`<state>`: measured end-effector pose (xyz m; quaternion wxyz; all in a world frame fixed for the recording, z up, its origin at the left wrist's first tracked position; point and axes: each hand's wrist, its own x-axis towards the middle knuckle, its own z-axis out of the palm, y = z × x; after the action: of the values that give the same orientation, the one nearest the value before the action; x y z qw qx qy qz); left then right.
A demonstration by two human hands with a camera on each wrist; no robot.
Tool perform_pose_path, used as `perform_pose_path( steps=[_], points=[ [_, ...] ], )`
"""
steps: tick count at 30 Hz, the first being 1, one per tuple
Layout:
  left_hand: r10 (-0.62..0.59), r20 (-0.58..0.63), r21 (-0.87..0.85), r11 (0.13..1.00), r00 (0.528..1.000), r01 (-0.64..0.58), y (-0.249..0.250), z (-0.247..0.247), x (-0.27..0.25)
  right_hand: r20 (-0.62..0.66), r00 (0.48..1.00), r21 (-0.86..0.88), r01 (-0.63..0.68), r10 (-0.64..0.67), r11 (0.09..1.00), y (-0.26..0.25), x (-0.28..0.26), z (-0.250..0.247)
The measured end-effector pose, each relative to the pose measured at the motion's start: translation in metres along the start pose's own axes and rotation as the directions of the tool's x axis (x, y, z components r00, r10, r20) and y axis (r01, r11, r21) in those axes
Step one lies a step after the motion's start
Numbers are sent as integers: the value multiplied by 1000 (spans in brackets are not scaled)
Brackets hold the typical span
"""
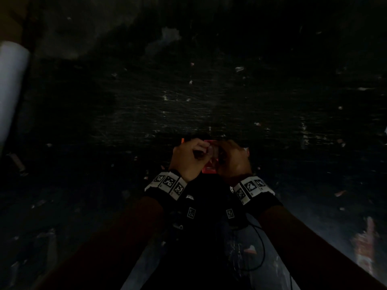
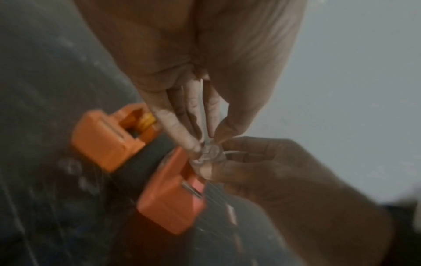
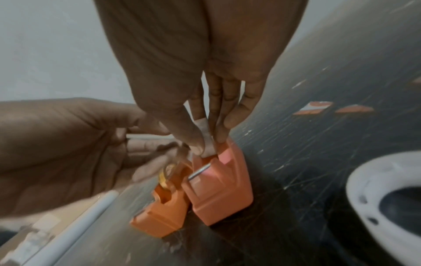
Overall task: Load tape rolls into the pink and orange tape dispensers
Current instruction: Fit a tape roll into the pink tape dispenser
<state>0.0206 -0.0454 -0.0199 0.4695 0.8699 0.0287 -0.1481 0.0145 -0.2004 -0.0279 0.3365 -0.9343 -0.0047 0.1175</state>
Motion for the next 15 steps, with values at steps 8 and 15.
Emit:
perform_pose_path(
  steps=[8, 15],
  points=[
    [137, 100, 513, 841, 986, -169, 0, -10, 9, 96, 994, -112, -37, 48, 993, -15, -1, -8],
    [69, 317, 620, 740, 946, -261, 5, -10, 20, 165, 985, -247, 0, 42, 969, -29, -1, -18]
  ],
)
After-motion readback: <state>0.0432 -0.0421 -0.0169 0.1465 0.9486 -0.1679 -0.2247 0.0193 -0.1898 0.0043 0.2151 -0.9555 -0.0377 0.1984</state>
